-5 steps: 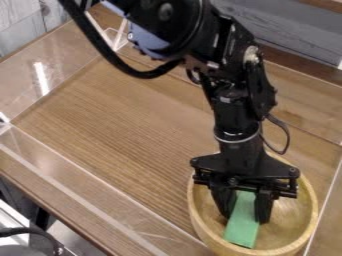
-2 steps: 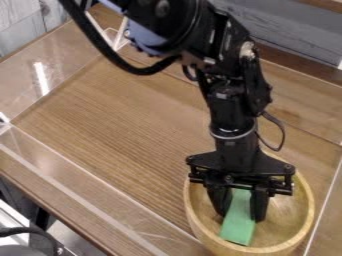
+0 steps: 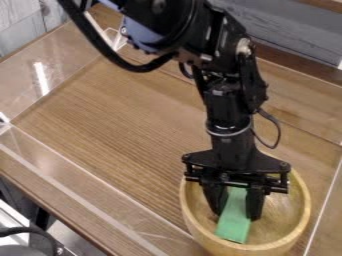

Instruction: Put the green block in the brown bowl

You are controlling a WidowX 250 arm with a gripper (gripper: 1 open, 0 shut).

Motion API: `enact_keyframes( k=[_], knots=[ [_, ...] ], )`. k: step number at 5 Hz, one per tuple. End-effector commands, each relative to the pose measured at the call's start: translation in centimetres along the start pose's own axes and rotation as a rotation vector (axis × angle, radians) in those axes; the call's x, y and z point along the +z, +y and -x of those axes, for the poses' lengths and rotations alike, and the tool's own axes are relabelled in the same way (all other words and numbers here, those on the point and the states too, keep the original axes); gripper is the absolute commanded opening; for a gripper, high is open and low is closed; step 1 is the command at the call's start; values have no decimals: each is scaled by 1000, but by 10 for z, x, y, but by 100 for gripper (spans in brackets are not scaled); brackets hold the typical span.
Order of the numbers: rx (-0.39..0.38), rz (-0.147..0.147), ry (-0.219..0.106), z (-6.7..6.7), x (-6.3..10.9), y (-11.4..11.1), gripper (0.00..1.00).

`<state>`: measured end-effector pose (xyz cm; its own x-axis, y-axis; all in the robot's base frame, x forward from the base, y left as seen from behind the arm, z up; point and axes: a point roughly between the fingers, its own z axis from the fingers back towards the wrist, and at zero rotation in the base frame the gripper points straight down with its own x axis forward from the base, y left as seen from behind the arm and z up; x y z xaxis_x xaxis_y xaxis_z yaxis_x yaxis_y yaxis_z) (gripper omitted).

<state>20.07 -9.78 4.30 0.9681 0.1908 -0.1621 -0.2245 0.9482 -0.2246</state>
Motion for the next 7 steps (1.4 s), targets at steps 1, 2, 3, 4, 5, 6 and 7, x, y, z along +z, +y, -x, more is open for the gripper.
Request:
enact_keyframes(
  k=[1,2,3,4,5,6,7],
  knots=[
    [-10,14,-28,-2,12,-3,0],
    [-7,14,-27,-2,13,-2,0],
    [-3,13,-26,-2,13,-1,0],
    [1,12,-25,-3,14,0,0],
    [4,12,-25,-3,15,1,0],
    [8,12,-25,-4,15,2,0],
    [12,13,-25,-4,16,2,0]
  ],
)
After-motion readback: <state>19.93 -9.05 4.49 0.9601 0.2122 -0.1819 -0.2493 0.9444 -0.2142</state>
